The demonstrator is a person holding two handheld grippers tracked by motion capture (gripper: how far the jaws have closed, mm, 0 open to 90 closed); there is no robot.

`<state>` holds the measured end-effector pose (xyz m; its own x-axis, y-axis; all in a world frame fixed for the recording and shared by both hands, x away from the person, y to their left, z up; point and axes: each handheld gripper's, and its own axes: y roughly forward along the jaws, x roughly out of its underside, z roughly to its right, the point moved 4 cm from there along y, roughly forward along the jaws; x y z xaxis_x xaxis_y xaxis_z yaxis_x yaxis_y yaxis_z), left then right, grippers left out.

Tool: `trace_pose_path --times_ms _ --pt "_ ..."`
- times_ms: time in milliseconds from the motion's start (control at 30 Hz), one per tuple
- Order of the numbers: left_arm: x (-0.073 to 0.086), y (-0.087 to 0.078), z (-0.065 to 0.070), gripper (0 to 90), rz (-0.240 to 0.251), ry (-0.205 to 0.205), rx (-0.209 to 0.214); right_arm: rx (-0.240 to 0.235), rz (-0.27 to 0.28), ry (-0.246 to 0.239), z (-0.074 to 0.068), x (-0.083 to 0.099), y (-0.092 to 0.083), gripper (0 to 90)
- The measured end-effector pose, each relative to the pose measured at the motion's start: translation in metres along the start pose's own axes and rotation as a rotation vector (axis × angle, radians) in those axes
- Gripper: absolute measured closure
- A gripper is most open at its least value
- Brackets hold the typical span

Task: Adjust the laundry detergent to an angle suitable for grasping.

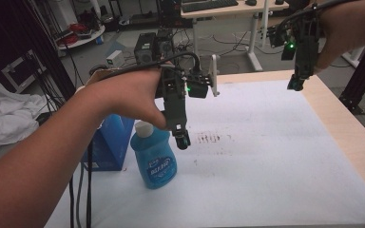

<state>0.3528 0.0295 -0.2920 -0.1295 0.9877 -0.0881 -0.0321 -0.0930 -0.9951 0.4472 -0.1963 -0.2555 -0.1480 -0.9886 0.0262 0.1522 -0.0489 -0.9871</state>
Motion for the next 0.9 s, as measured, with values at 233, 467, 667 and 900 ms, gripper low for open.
trace_pose_path --times_ms 233,467,667,900 --pt "0.0003 0.0029 -0.0007 1.6 -0.001 -0.001 0.015 -0.006 0.001 -0.008 -0.0004 -0.0022 0.0010 0.9" --pt "0.0006 0.0034 -0.0025 1.6 -0.013 -0.010 0.011 -0.003 -0.010 -0.011 -0.0013 0.0012 0.0058 0.9" --pt "-0.0015 0.0035 -0.0037 1.7 -0.007 -0.006 0.012 -0.001 -0.010 -0.001 -0.0004 0.0045 0.0044 0.9" --pt "-0.0023 0.0007 -0.0043 1.6 -0.006 0.002 0.006 0.001 -0.001 -0.005 0.0018 0.0019 0.0064 0.9"
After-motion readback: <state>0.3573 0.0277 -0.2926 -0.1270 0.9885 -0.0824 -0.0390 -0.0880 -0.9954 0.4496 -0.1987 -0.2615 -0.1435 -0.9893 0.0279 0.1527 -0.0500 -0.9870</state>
